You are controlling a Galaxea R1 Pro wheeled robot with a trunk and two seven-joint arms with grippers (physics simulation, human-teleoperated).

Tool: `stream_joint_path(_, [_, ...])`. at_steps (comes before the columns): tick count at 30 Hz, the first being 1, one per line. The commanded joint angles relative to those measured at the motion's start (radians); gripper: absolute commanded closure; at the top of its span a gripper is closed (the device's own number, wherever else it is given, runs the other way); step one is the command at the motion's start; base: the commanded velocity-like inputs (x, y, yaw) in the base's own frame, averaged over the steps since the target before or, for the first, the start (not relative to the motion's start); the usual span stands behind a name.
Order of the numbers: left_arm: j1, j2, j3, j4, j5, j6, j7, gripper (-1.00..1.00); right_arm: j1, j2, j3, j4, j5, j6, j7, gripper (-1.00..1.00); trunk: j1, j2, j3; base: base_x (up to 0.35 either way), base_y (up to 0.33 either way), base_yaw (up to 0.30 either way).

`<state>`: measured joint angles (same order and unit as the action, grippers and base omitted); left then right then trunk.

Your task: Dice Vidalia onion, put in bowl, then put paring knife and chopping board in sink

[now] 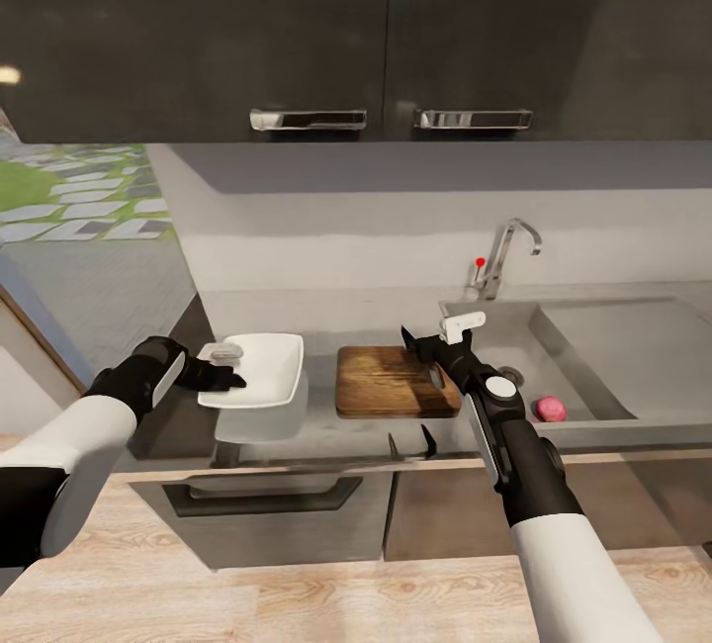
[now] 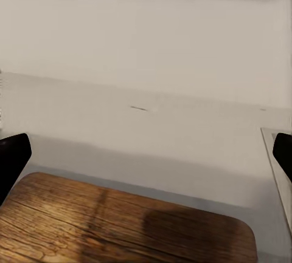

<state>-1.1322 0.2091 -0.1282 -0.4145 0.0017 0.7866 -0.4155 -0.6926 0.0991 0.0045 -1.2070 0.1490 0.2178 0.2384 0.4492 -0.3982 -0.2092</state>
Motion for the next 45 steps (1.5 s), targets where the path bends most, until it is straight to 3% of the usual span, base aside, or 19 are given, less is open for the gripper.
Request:
stream_joint_path(1, [-0.001,0.001,-0.005,-0.001,0.0,0.003,-0.004,-1.0,-0.001,0.001,-0.001,-0.002,0.011,0.005,0.005,-1.0,0.001,-0.002,-0.002,0.0,0.0,0.0])
stream_joint_path(24, [-0.001,0.001,-0.005,-0.001,0.0,0.003,-0.004,-1.0,-0.001,0.001,-0.001,-0.002,0.011,0.005,0.005,-1.0,0.001,-0.002,-0.001,0.0,0.0,0.0])
stream_joint_path(45, [-0.001,0.003,-0.005,-0.002,0.0,0.002,-0.005,-1.0,0.0,0.001,-0.001,-0.002,0.011,0.005,0.005,-1.0,0.001,-0.002,0.029,0.0,0.0,0.0])
